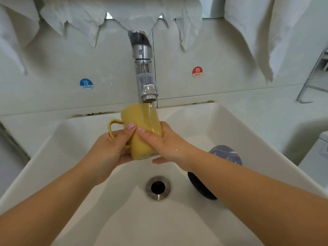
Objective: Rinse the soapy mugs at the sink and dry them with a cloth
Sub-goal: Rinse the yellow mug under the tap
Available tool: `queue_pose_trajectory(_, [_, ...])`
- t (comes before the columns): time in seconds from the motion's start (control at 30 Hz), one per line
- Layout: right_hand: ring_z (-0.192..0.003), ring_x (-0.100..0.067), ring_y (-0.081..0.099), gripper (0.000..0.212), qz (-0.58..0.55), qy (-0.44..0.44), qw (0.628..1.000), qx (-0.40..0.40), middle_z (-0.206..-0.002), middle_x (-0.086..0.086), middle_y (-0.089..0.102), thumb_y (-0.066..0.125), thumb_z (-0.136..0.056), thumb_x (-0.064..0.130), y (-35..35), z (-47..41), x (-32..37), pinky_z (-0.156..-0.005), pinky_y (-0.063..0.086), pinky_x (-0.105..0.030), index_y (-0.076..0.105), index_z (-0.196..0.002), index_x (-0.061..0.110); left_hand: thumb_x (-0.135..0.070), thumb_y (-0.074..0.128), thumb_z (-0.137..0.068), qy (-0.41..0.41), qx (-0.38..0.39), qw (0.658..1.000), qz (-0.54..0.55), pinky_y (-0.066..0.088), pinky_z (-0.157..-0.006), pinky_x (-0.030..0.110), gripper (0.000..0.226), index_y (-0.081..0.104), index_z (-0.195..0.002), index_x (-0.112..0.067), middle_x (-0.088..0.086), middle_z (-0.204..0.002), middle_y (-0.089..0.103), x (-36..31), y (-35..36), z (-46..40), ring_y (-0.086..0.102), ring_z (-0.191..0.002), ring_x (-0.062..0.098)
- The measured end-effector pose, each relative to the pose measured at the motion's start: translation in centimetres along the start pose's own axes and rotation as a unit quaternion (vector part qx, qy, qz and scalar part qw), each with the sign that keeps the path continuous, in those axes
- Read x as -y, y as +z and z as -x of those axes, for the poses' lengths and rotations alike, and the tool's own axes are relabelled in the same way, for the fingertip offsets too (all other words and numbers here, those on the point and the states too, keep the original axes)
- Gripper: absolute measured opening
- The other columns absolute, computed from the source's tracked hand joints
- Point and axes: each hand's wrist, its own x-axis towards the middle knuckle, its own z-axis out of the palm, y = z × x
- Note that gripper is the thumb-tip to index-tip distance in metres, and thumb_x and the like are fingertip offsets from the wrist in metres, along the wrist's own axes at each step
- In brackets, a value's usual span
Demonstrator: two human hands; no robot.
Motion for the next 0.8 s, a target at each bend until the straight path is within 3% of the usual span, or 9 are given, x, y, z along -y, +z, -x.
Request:
queue_pose_trajectory(0.1, [-0.104,-0.021,0.062,0.06,-0.057,0.046,0.997,-0.028,-0.118,0.002,0.057,0.054,-0.084,0.063,-0.2,-0.3,0.0,-0.088,0.055,-0.046,0.036,-0.128,0.027,-0.066,0.072,-0.065,0.006,0.004,1.0,-0.023,0.06,-0.068,0.026,0.072,0.067,-0.106,-0.008,0.011,-0.099,0.075,0.3,0.1,0.0,0.073,-0.089,0.025])
queue_pose_trajectory(0.23, [-0.1,-0.027,0.063,0.068,-0.06,0.085,0.993,-0.059,-0.12,-0.003,0.057,0.039,-0.084,0.074,-0.4,-0.9,0.0,-0.081,0.058,-0.047,0.038,-0.131,0.025,-0.052,0.065,-0.068,-0.007,0.018,0.999,-0.041,0.061,-0.074,0.029,0.061,0.066,-0.113,-0.009,0.008,-0.1,0.075,0.5,0.3,0.1,0.073,-0.09,0.027])
queue_pose_trajectory(0.37, [-0.11,-0.031,0.059,0.071,-0.071,0.101,0.991,-0.044,-0.13,-0.009,0.054,0.019,-0.089,0.074,-0.7,-1.1,0.3,-0.088,0.054,-0.049,0.035,-0.139,0.026,-0.064,0.087,-0.041,-0.037,0.059,0.997,-0.024,0.06,-0.074,0.032,0.095,0.065,-0.117,-0.013,0.008,-0.108,0.074,0.4,-0.2,0.1,0.072,-0.095,0.03])
queue_pose_trajectory(0.47, [-0.114,-0.022,0.058,0.067,-0.017,0.033,0.999,-0.007,-0.133,0.0,0.054,0.043,-0.087,0.069,-0.8,-0.9,0.3,-0.096,0.05,-0.046,0.035,-0.14,0.029,-0.061,0.092,-0.027,-0.061,0.092,0.994,-0.016,0.061,-0.072,0.036,0.084,0.076,-0.099,-0.021,0.007,-0.107,0.074,0.2,-1.3,-0.2,0.072,-0.093,0.028])
queue_pose_trajectory(0.53, [-0.102,-0.011,0.064,0.053,0.001,-0.016,1.0,0.018,-0.118,0.006,0.063,0.073,-0.079,0.048,-0.6,-0.8,0.2,-0.088,0.056,-0.034,0.047,-0.123,0.031,-0.057,0.094,-0.025,-0.081,0.113,0.99,-0.017,0.061,-0.074,0.039,0.076,0.078,-0.091,-0.023,0.009,-0.106,0.074,-0.3,-2.2,-0.3,0.072,-0.092,0.027])
queue_pose_trajectory(0.57, [-0.096,-0.006,0.066,0.048,0.004,-0.03,0.999,0.026,-0.109,0.009,0.066,0.078,-0.076,0.041,-0.6,-0.8,0.1,-0.083,0.057,-0.028,0.051,-0.114,0.031,-0.053,0.096,-0.024,-0.089,0.12,0.989,-0.016,0.061,-0.075,0.04,0.077,0.078,-0.092,-0.022,0.01,-0.106,0.073,-0.4,-2.7,-0.3,0.072,-0.092,0.027])
queue_pose_trajectory(0.63, [-0.095,-0.006,0.066,0.04,0.014,-0.022,0.999,0.02,-0.11,0.009,0.066,0.064,-0.085,0.05,-0.5,-0.5,0.4,-0.082,0.056,-0.027,0.052,-0.116,0.028,-0.047,0.098,-0.021,-0.102,0.128,0.986,-0.023,0.061,-0.076,0.042,0.084,0.075,-0.096,-0.018,0.011,-0.104,0.073,-0.6,-3.1,-0.4,0.072,-0.09,0.026])
queue_pose_trajectory(0.73, [-0.113,-0.021,0.057,0.066,0.027,0.04,0.998,0.032,-0.133,-0.002,0.056,0.023,-0.092,0.067,-0.8,-0.3,0.8,-0.092,0.048,-0.035,0.043,-0.139,0.024,-0.049,0.097,-0.02,-0.087,0.123,0.987,-0.062,0.06,-0.076,0.042,0.102,0.066,-0.111,-0.015,0.008,-0.105,0.074,-0.7,-2.5,0.0,0.072,-0.095,0.026])
queue_pose_trajectory(0.8, [-0.123,-0.025,0.051,0.072,0.015,0.07,0.997,0.033,-0.138,-0.004,0.051,0.017,-0.091,0.07,-1.1,-0.5,1.0,-0.099,0.044,-0.04,0.039,-0.143,0.025,-0.052,0.095,-0.024,-0.048,0.101,0.989,-0.098,0.06,-0.073,0.035,0.1,0.065,-0.114,-0.02,0.002,-0.105,0.074,-0.8,-1.9,0.2,0.072,-0.096,0.022])
